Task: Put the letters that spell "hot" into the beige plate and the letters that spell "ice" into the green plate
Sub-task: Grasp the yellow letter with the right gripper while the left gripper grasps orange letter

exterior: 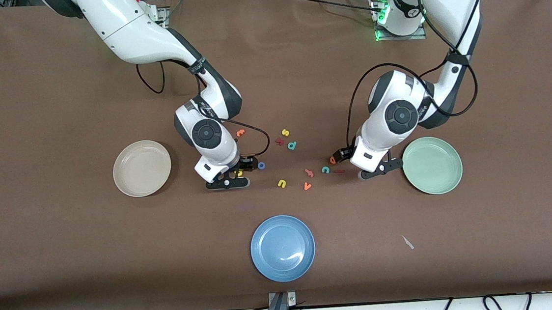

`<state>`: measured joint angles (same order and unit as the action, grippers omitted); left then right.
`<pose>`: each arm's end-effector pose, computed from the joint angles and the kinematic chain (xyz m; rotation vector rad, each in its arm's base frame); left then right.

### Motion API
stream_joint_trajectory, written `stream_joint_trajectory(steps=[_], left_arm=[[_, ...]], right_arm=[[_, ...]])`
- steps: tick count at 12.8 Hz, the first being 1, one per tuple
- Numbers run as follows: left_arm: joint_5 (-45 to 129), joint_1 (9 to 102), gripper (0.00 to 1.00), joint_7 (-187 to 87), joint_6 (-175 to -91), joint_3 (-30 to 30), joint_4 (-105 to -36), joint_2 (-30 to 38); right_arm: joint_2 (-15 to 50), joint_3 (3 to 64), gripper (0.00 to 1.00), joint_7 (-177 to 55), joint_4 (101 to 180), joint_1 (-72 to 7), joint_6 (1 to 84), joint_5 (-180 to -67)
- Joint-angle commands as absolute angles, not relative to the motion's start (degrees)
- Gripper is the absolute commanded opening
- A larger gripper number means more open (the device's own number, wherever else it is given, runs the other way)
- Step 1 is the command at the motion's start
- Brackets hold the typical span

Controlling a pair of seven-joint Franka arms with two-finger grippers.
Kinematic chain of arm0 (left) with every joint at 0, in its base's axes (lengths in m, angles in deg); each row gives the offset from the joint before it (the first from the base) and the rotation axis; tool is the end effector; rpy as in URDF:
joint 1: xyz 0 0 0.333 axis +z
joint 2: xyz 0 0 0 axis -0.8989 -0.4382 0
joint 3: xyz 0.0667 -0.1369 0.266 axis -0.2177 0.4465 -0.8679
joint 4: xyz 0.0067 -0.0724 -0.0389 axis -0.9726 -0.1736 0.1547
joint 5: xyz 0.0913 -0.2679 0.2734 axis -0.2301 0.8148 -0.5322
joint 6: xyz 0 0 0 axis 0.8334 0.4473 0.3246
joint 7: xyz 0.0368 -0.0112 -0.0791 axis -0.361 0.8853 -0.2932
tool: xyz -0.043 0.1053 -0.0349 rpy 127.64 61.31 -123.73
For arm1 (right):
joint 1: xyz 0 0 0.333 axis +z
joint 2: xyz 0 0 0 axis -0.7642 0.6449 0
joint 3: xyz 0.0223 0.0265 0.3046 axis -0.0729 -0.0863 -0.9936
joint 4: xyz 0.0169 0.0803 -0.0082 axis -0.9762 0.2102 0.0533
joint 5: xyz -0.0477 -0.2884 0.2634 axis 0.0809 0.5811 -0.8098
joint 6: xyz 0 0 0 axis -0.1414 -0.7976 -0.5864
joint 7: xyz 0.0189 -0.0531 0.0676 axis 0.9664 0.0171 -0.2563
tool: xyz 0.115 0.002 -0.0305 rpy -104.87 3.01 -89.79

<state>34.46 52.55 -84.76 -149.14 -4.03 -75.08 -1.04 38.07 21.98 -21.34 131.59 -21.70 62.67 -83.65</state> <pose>0.5852 -0.2712 0.2294 2.9877 0.4929 -0.1412 0.5805 0.3842 0.1668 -3.0973 -0.0029 0.0095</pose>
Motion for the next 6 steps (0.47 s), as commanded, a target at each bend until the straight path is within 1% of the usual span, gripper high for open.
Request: stream_joint_trajectory(steps=[1, 2, 3, 5, 6], left_arm=[[36.15, 51.00, 0.89, -88.62, -155.39, -4.25, -74.94, -4.31], [36.15, 51.00, 0.82, -88.80, -155.49, -4.25, -74.76, -4.92], [36.15, 50.65, 0.79, -90.11, -155.49, -4.25, -74.59, -5.37], [36.15, 49.77, 0.77, -90.82, -155.93, -4.25, -74.15, -6.60], [36.15, 49.77, 0.76, -90.91, -156.36, -4.25, -74.23, -6.69]], right_arm=[[39.39, 22.45, 0.82, -20.17, 129.95, -21.01, 62.64, -82.20], [39.39, 22.45, 0.77, -20.26, 129.95, -21.01, 62.64, -82.20], [39.48, 22.45, 0.76, -20.26, 129.95, -21.01, 62.73, -82.20], [40.18, 22.45, 0.68, -20.26, 130.04, -21.01, 64.13, -82.12], [40.18, 22.45, 0.62, -20.35, 130.04, -20.92, 64.22, -82.12]])
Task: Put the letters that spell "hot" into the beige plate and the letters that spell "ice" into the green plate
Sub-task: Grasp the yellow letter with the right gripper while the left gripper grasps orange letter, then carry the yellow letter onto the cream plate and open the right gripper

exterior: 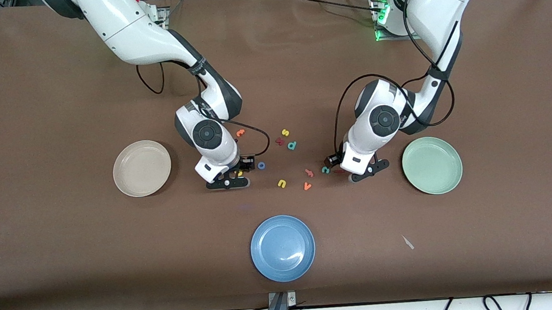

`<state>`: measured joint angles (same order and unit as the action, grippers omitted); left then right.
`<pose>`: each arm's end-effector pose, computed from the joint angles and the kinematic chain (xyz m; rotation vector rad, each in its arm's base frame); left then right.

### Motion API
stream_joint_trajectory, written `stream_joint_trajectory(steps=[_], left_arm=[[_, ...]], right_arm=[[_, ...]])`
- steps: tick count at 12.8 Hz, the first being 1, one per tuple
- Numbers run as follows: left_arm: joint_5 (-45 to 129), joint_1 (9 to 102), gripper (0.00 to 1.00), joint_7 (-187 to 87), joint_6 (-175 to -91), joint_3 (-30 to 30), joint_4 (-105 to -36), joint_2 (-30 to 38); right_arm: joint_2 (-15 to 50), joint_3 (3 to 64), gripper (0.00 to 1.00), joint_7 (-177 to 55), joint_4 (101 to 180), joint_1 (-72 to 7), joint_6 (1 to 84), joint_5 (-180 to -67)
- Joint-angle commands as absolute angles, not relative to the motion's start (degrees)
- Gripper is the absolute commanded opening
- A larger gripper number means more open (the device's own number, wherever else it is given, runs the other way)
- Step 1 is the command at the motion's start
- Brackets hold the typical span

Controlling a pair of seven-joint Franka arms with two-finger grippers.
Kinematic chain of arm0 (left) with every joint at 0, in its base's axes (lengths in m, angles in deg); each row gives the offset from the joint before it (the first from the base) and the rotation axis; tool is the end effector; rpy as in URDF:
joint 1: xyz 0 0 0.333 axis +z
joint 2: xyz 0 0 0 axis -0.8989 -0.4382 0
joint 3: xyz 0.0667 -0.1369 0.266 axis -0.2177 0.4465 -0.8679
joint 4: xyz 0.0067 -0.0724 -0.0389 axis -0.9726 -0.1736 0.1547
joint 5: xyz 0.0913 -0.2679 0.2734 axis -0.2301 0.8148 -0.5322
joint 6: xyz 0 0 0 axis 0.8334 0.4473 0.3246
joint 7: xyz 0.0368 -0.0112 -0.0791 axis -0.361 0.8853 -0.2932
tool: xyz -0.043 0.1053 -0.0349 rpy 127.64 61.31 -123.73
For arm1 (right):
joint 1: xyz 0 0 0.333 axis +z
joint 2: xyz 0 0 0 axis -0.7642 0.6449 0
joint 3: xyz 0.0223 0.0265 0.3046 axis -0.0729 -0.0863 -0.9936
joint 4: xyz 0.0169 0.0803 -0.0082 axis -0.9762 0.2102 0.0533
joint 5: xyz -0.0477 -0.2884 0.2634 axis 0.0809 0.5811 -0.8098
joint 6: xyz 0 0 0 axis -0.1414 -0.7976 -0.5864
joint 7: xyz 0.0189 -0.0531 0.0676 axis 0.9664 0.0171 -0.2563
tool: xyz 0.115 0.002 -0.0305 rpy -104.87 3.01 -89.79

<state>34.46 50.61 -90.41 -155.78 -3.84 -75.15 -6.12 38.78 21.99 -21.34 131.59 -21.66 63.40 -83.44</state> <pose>0.5767 -0.2943 0.1834 2.9425 0.6030 -0.1333 0.5797 0.3842 0.1594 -3.0981 -0.0071 0.0078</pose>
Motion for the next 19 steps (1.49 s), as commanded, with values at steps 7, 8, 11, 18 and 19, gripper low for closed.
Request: stream_joint_trajectory(steps=[7, 8, 11, 18, 19], left_arm=[[35.09, 48.28, 0.68, -92.14, -160.41, -4.34, -75.20, -8.18], [35.01, 48.19, 0.68, -91.97, -160.67, -4.34, -75.20, -8.36], [34.92, 48.89, 0.67, -89.35, -161.20, -4.34, -75.55, -8.62], [34.92, 49.42, 0.66, -85.55, -160.41, -4.34, -75.55, -8.45], [34.92, 49.33, 0.59, -85.55, -160.41, -4.34, -75.73, -8.45]], right_arm=[[39.75, 22.45, 0.07, -21.66, 130.21, -21.19, 64.05, -82.12], [39.31, 22.45, 0.04, -22.28, 130.21, -21.36, 63.61, -82.20], [35.28, 22.36, 0.04, -24.81, 130.57, -23.64, 57.83, -82.90], [15.52, 22.36, 0.06, -50.44, 147.05, -36.98, 48.40, -84.67], [13.31, 22.79, 0.06, -55.46, 149.87, -39.70, 48.31, -84.66]])
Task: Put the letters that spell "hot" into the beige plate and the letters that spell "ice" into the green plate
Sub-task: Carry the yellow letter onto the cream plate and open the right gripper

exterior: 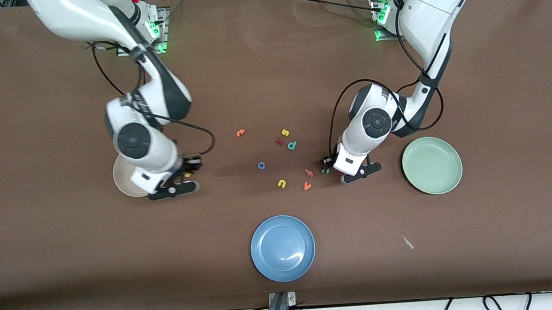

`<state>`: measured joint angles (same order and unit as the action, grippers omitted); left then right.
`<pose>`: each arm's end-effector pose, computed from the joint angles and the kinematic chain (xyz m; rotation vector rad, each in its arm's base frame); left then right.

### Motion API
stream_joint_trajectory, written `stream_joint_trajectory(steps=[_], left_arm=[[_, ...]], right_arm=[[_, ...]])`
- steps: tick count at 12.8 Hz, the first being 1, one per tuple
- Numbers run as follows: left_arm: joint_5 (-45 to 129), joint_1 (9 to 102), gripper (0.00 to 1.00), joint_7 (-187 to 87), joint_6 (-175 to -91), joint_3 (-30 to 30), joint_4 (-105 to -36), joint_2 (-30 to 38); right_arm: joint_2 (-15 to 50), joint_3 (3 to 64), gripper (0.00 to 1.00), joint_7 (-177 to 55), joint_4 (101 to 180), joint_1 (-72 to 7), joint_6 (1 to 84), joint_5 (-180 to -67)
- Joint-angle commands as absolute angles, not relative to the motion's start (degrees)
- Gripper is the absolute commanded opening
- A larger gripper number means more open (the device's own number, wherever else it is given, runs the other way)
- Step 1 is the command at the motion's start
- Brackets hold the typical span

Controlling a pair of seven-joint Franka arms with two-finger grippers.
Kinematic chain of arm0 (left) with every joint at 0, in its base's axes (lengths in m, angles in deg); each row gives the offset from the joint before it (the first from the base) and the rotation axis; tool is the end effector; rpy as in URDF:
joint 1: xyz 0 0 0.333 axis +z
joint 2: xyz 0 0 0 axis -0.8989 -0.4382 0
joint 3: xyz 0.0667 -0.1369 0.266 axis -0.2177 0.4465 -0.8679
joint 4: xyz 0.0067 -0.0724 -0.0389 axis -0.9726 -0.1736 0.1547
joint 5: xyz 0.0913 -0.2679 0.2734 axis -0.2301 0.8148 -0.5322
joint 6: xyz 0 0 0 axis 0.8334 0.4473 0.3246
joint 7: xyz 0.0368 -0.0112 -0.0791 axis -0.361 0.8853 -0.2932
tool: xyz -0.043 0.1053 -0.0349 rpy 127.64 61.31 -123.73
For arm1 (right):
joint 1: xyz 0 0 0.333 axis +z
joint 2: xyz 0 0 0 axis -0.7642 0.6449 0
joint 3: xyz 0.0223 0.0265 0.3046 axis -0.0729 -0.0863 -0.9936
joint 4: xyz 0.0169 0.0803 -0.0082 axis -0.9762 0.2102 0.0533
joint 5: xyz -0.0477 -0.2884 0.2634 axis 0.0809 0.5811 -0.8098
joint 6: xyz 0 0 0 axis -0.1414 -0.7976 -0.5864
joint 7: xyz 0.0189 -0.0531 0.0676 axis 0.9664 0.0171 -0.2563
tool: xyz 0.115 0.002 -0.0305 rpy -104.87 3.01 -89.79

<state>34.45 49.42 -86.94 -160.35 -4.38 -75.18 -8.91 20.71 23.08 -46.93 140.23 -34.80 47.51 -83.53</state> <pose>0.5742 -0.3018 0.1587 2.9406 0.5060 -0.0925 0.6125 0.2165 0.2832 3.0936 0.3379 -0.1424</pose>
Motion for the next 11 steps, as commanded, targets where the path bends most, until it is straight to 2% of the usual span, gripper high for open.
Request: stream_joint_trajectory(steps=[1, 2, 3, 4, 6, 7, 8, 9, 11], left_arm=[[34.92, 49.42, 0.57, -85.29, -160.41, -4.34, -76.08, -8.36], [34.92, 49.59, 0.57, -84.76, -160.41, -4.34, -76.08, -8.36], [34.92, 49.68, 0.54, -84.58, -160.41, -4.34, -76.08, -8.27], [34.92, 49.68, 0.46, -83.80, -160.41, -4.34, -76.17, -8.27], [34.92, 49.68, 0.47, -83.62, -160.41, -4.34, -76.17, -8.27], [34.92, 49.68, 0.47, -83.53, -160.33, -4.34, -76.43, -8.18], [34.92, 49.59, 0.49, -83.53, -160.32, -4.34, -76.60, -8.10], [34.92, 49.59, 0.51, -83.62, -159.98, -4.34, -76.61, -8.10], [34.92, 49.51, 0.51, -83.79, -159.80, -4.34, -76.61, -8.18]], right_arm=[[11.37, 23.23, 0.06, -58.46, 152.42, -42.17, 48.40, -84.66], [9.88, 23.32, 0.08, -60.32, 154.45, -43.85, 48.31, -84.66], [8.73, 23.41, 0.16, -60.77, 156.12, -44.73, 48.40, -84.66], [8.20, 23.94, 0.32, -60.69, 157.45, -45.00, 48.49, -84.66], [7.32, 24.12, 0.50, -60.34, 158.77, -45.01, 48.75, -84.66], [7.31, 24.12, 0.67, -59.90, 158.87, -45.01, 48.75, -84.66], [7.31, 24.12, 0.73, -59.64, 158.87, -45.01, 48.75, -84.66], [7.31, 24.03, 0.75, -58.85, 158.87, -45.01, 48.75, -84.66], [7.22, 23.50, 0.75, -56.57, 158.78, -44.83, 48.49, -84.84]])
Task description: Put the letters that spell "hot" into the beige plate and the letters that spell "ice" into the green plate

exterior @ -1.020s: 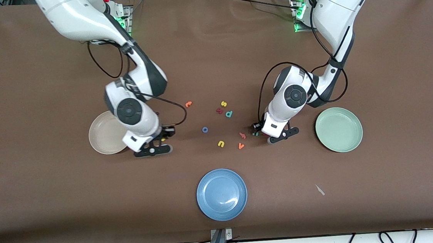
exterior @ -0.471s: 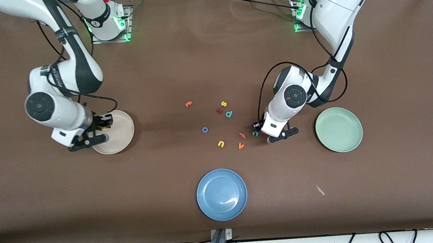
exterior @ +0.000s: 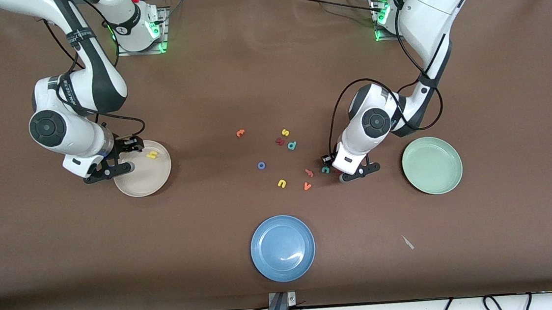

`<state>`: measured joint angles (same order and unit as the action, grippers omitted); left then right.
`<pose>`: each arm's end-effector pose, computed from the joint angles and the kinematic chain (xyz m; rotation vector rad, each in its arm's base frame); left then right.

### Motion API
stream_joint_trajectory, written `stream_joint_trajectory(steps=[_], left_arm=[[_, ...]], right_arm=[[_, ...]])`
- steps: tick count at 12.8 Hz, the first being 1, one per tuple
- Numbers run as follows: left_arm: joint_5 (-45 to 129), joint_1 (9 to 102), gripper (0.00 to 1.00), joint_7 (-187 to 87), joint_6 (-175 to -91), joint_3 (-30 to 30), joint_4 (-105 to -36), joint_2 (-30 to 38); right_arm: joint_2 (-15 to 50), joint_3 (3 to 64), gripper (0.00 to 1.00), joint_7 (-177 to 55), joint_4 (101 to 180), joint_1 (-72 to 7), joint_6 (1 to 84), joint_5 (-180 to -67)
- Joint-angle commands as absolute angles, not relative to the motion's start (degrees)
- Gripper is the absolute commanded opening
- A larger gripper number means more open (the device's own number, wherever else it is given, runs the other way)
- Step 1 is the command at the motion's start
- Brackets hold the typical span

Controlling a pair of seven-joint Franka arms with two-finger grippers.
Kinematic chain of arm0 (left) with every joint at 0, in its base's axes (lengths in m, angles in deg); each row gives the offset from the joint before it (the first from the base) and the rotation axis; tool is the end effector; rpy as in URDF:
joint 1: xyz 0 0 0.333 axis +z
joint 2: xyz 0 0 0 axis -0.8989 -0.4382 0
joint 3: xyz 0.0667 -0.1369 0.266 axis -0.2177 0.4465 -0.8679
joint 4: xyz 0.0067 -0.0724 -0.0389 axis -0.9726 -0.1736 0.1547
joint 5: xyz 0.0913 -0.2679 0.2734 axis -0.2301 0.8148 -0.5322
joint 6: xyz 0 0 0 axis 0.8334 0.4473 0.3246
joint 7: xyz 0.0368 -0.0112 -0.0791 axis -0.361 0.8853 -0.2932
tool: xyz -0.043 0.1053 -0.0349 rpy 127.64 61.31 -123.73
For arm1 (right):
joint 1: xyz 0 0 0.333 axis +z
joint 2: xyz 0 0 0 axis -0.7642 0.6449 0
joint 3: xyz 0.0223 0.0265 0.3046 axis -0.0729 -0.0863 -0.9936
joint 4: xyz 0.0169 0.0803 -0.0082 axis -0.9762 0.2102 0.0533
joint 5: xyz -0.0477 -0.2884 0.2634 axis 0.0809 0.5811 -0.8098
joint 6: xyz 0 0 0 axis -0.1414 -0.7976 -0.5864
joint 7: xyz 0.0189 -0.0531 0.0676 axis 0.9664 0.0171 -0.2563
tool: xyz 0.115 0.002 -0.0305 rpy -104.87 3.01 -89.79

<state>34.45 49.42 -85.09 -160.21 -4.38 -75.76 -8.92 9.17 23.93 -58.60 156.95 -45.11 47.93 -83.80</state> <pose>0.5702 -0.3007 0.1545 2.9542 0.4581 -0.1047 0.5652 0.0858 0.2828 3.0805 0.3602 -0.2770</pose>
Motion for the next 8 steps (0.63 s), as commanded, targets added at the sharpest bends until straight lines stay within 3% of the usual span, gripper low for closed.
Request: stream_joint_trajectory(steps=[1, 3, 8], left_arm=[[34.92, 49.24, 0.51, -83.88, -159.80, -4.34, -76.61, -8.10], [34.92, 49.15, 0.50, -83.88, -159.80, -4.34, -76.61, -8.18], [34.92, 49.07, 0.43, -83.79, -159.71, -4.34, -76.87, -8.36]], right_arm=[[7.31, 22.98, 0.75, -53.78, 158.78, -44.57, 48.49, -85.45], [7.84, 18.34, 0.75, -45.71, 158.52, -44.30, 49.19, -86.51], [10.99, 17.61, 0.75, -24.52, 157.81, -30.88, 56.38, -88.00]])
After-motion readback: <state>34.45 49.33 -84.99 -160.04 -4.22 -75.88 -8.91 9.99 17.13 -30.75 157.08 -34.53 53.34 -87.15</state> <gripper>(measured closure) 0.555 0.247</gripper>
